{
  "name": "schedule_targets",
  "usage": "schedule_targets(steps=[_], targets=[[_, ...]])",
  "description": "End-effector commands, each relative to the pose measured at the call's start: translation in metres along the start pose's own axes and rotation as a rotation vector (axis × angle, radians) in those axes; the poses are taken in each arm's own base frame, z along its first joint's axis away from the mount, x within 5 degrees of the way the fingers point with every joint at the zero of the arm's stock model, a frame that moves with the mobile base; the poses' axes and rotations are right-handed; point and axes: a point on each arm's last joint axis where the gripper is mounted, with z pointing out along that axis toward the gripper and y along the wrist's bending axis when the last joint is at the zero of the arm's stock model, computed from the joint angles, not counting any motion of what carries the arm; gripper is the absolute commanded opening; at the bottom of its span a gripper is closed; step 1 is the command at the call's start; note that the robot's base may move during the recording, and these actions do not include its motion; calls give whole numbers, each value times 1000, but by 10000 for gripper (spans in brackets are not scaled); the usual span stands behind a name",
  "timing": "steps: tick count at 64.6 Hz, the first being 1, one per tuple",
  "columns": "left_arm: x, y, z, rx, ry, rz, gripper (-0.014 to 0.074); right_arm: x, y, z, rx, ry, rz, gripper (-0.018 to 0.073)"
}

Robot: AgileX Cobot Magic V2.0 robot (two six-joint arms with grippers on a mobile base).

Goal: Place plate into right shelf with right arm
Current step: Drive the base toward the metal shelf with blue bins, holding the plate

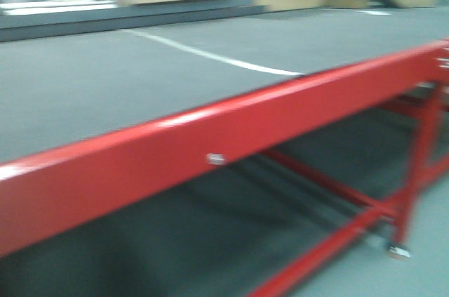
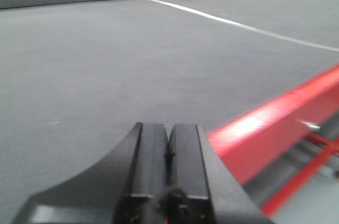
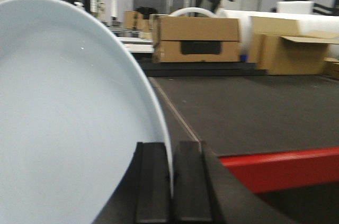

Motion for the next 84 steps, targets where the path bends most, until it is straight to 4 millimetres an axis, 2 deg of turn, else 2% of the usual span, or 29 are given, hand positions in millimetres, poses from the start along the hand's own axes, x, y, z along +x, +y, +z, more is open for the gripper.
schedule_targets(steps=[1,84], targets=[[-5,0,0,-1,-83,-7,-47,-15,-2,-1,30,-102,22,63],[-5,0,0,-1,-83,-7,-47,-15,-2,-1,30,-102,22,63]])
